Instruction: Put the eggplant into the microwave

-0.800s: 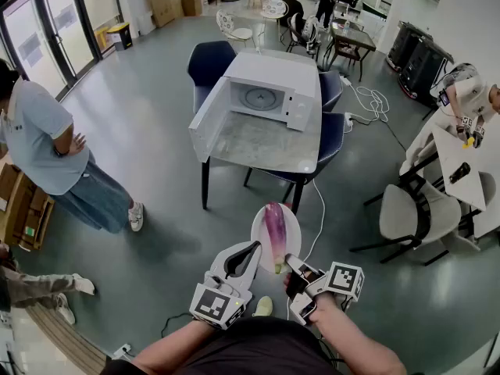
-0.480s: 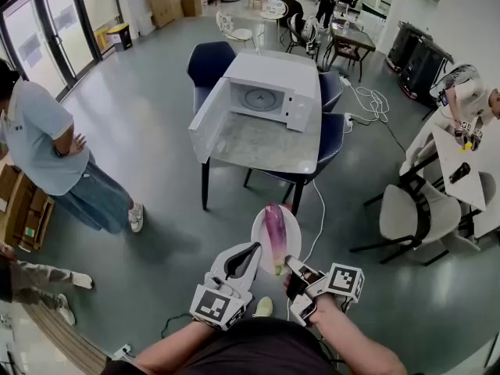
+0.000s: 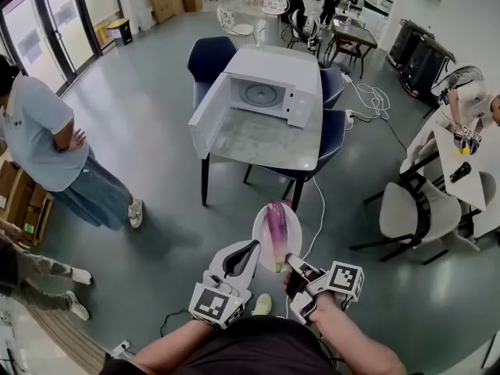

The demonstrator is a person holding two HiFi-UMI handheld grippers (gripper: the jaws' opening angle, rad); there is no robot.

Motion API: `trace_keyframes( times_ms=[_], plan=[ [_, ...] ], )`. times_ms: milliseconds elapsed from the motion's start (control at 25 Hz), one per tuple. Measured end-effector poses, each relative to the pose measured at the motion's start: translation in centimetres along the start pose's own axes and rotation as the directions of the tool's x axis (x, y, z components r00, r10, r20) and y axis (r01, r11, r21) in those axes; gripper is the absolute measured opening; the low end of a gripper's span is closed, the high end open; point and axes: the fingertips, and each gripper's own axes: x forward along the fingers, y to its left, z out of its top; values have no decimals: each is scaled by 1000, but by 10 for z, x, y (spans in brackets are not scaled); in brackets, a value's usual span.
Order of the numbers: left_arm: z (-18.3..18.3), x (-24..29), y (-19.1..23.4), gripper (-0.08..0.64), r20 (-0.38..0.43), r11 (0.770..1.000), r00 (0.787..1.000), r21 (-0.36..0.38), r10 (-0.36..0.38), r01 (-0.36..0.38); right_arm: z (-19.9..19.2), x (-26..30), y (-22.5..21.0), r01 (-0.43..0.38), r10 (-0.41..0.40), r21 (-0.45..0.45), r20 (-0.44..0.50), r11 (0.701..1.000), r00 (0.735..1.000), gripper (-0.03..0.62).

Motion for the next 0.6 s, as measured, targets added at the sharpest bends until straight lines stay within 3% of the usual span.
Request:
trace_keyframes(
  times_ms=[600],
  plan=[
    [-3,18,0,8,-7,999,999,9,44,-44,27,-1,-5,-1,1,-20,-24,1000,1000,15]
  ],
)
